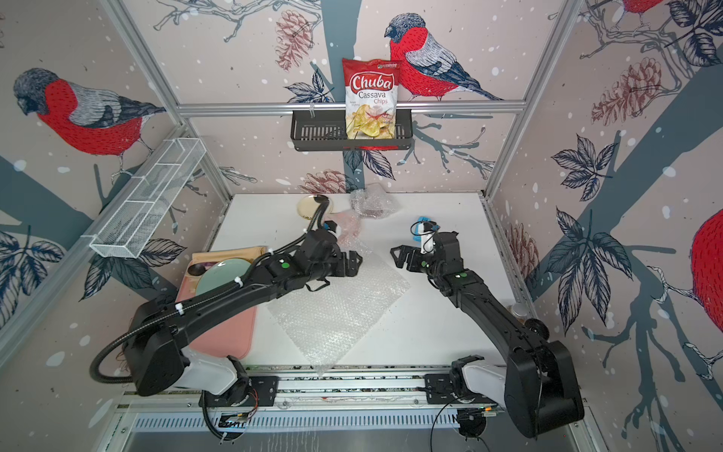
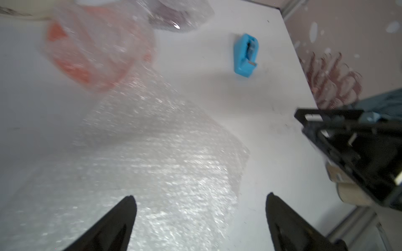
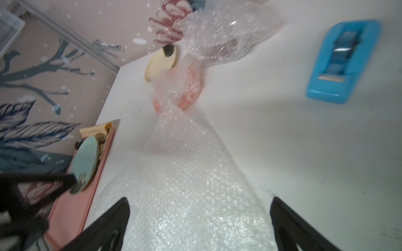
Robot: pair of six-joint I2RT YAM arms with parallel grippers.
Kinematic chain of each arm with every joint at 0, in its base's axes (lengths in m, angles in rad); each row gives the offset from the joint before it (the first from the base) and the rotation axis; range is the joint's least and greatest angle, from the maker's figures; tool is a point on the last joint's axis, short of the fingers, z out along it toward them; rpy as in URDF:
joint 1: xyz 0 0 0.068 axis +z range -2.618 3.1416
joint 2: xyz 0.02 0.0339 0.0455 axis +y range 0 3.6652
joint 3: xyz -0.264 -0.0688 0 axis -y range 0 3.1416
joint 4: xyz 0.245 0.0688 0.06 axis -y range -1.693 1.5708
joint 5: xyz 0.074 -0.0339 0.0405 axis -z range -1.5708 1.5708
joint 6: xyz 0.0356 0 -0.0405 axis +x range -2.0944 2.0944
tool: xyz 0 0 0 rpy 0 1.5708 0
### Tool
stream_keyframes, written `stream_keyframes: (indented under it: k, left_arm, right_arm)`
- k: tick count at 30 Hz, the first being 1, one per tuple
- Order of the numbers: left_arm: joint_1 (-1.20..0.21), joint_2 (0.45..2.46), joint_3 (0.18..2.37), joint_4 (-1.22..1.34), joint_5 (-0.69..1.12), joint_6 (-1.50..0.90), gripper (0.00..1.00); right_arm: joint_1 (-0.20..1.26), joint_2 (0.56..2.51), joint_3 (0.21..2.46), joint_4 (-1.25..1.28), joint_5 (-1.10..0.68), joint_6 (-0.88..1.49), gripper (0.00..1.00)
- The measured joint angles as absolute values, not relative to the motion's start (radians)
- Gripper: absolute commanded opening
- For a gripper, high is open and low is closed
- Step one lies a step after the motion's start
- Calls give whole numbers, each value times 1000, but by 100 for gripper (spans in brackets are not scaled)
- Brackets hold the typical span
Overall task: Wrap dinner plates in bubble wrap
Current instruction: Adjust the bubble wrap at the center of the board.
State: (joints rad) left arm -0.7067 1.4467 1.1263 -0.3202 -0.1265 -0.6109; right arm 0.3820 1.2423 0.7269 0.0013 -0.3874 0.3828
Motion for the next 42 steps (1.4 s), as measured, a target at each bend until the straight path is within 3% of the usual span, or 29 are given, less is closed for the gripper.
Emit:
stream_keyframes:
  k: [6,11,16,21,28,37,42]
  left_arm:
    - [-379,1575,1139,-246,-213,-602,91]
    - [-255,1809,1322,-207,-202,-604,84]
    - [-179,2048,1544,-223,-116,-623,79]
    - [-157,2187,1655,-230,-47,-625,79]
    - [-113,2359,1831,-258,20,-629,70]
    - [-91,2535,2062,-213,158,-629,40]
    - [-85,2582,2113,-196,215,-657,12]
  right_arm:
    - [607,1542,910,0,-442,284,92]
    - [683,1803,1076,17,-406,286,90]
    - [667,1937,1130,22,-277,469,89]
    - [607,1865,967,176,-211,663,91]
    - [517,1628,682,253,-51,924,94]
    - [536,1535,723,108,-21,910,94]
    - [529,1473,747,41,6,863,94]
